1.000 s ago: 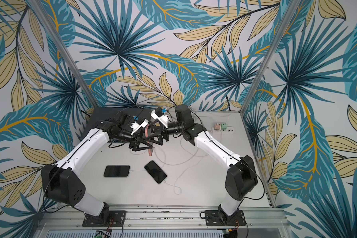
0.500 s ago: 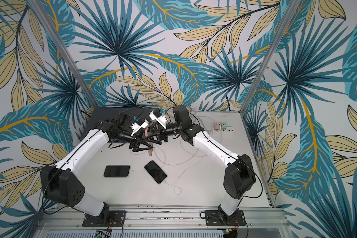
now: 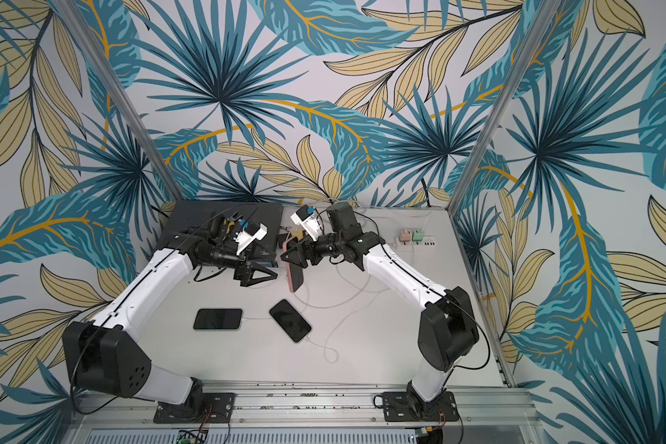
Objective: Unplug the charging cable from the phone
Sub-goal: Place the phone at the center of the board.
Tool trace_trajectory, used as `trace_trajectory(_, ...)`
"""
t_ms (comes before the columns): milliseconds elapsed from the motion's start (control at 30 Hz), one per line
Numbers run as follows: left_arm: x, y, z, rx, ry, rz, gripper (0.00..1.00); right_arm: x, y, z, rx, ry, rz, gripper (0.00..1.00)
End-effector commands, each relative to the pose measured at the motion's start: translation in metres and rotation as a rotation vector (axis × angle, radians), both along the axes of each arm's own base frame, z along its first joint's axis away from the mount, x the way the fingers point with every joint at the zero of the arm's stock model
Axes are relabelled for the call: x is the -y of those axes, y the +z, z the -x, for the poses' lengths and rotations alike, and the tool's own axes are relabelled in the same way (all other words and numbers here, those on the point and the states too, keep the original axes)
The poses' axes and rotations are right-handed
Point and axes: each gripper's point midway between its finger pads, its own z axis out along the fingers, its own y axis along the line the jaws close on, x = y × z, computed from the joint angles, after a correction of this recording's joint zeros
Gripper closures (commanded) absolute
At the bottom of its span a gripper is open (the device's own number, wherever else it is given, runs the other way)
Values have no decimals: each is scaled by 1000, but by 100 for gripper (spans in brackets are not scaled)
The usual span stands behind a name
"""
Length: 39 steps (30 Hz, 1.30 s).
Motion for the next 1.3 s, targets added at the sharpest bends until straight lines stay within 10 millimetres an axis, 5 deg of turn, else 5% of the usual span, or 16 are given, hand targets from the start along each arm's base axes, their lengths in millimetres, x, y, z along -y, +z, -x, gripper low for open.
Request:
trace_trajectory(0,-8,5,4,11,27,1,0,34,-61,-19,-118,-202,248,53)
trace_trajectory(167,-11,4,11,59,44,-8,0,78,-108,-37,-100,-381,523,52)
trace_trajectory(467,-12,5,9,82,56,-14,0,132,-158,-32,-121,-495,802,51)
trace_trajectory(933,-22,-2,-3,135,160,-86,0,169,-229,-27,-188,-513,981,48)
trace_trajectory(1267,-28,-16,-17,135,216,-135,0,165,-229,-22,-198,-537,910,11)
